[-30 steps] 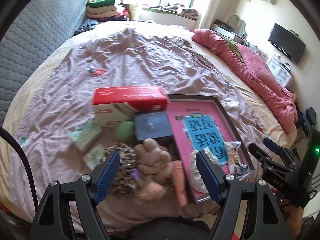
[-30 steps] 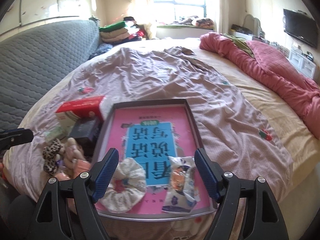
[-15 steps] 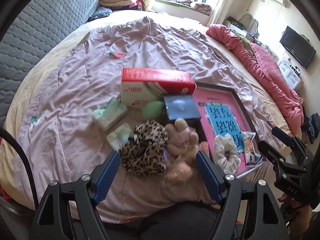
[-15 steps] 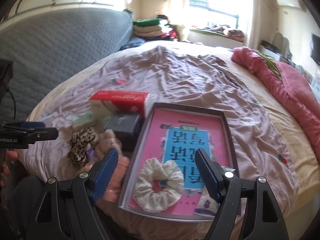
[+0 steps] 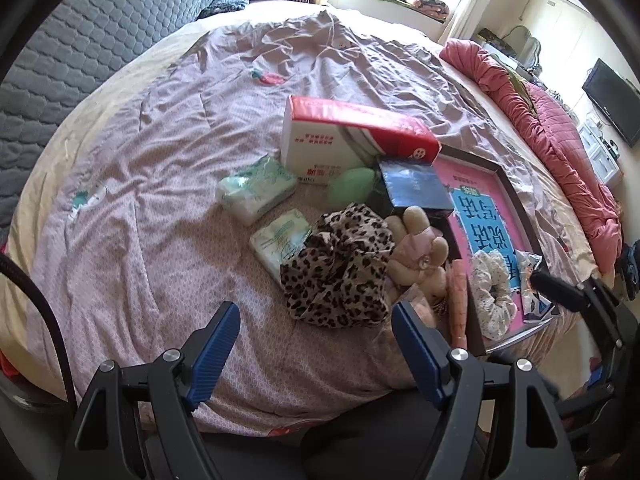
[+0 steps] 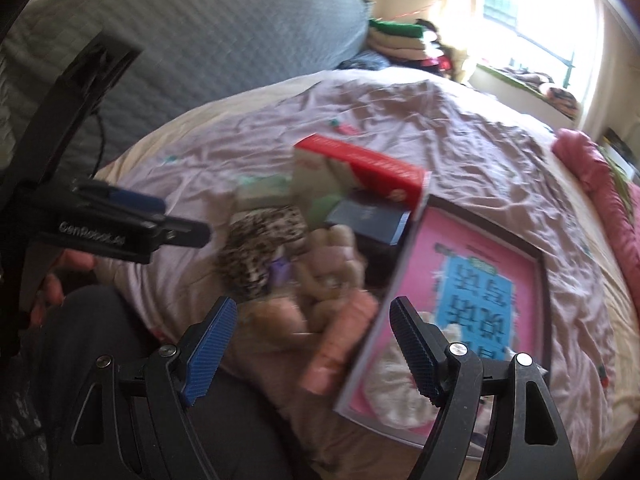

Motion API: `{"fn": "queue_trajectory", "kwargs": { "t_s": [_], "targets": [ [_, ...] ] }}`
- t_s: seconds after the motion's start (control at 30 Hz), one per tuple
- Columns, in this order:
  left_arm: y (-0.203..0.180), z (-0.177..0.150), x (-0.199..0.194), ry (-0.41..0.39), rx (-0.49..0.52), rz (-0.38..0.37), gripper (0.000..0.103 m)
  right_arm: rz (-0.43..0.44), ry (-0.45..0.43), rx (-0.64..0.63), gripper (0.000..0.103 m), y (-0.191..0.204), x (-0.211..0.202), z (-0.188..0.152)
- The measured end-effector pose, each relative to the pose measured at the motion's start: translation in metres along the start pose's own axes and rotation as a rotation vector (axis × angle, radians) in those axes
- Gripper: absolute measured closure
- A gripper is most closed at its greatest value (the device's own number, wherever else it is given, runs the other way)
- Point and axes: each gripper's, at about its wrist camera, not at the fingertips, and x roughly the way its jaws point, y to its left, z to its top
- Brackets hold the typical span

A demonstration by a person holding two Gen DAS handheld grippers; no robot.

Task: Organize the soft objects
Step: 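Withdraw both tools from the tray back toward the pile, then grasp the leopard-print scrunchie with the left tool while the right tool grasps the wrapped bun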

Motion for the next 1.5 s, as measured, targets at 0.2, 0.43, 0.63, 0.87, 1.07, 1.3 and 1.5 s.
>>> {"fn": "queue_trajectory", "kwargs": {
  "t_s": [0.2,0.43,0.63,0.87,1.07,1.3,1.5],
  "targets": [
    [0.003,-0.002,0.016,0.028,-0.018,-0.02,0.026,0.034,0.064,-0.057,0.023,0.014,0.024,-0.007],
    [-0.003,0.002,0.036,0.05,-0.009,-0.03,0.025,0.048,0.103,-0.089,0.023,0.021,0.044,-0.01],
    [-0.003,0.011,0.055,0.069,-0.017,-0.032,0.026,0.05,0.121,-0.116,0.023,0.027,0.057,-0.011],
    [0.004,0.013,0.066,0.069,-0.046,-0.071,0.026,0.016,0.144,-0.152,0.023,0.03,0.077,-0.01],
    [0.011,0.016,0.071,0.064,-0.07,-0.104,0.037,0.003,0.159,-0.17,0.023,0.032,0.09,-0.009],
    [0.02,0.016,0.076,0.078,-0.116,-0.202,0.071,0.026,0.18,-0.16,0.04,0.03,0.103,-0.008],
    [0.029,0.014,0.075,0.056,-0.14,-0.245,0.096,0.061,0.174,-0.082,0.048,0.016,0.105,-0.005]
  ]
}}
